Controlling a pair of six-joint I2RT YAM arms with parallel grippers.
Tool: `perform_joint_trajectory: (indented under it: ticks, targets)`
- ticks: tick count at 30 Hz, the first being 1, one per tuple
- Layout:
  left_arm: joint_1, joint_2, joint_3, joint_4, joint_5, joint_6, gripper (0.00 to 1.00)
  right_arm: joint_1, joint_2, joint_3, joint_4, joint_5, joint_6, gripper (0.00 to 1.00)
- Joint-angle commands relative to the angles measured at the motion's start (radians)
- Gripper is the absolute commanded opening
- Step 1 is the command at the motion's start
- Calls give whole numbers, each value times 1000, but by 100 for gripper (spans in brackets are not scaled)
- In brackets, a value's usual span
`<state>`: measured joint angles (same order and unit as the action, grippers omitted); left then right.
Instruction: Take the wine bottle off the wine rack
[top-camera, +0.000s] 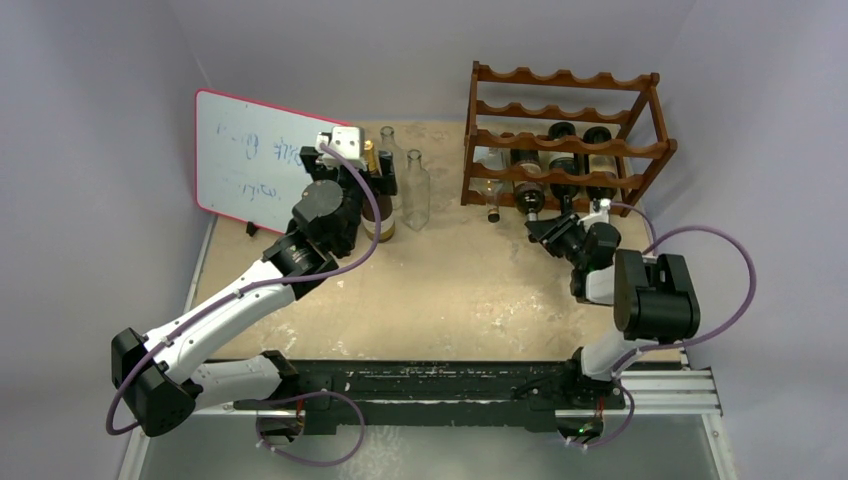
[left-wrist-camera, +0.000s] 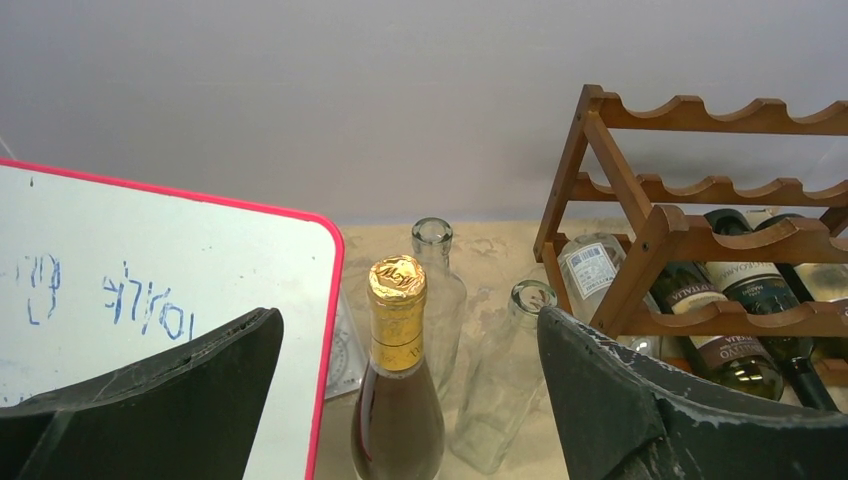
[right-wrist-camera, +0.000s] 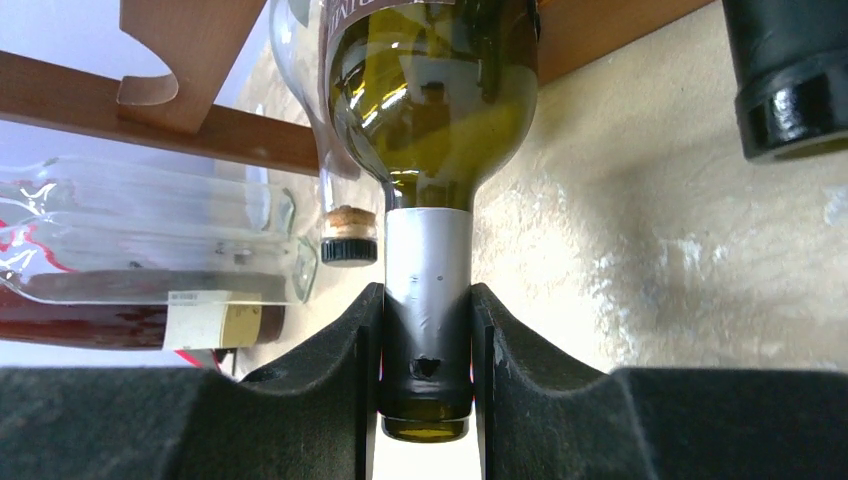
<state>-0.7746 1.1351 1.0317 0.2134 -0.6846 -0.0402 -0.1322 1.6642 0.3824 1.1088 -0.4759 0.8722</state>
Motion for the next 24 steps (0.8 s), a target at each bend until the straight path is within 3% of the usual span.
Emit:
perform_joint_trajectory:
  ticks: [1, 15, 24]
  targets:
    - [-3, 4, 27, 11, 30, 4, 100, 9, -151, -7, -123, 9, -86, 0]
    - [-3, 28, 53, -20, 221, 0, 100, 9, -549, -2, -643, 123, -223, 0]
    - [-3, 76, 23, 53, 446, 2, 100, 9, -751, 30, -867, 139, -235, 0]
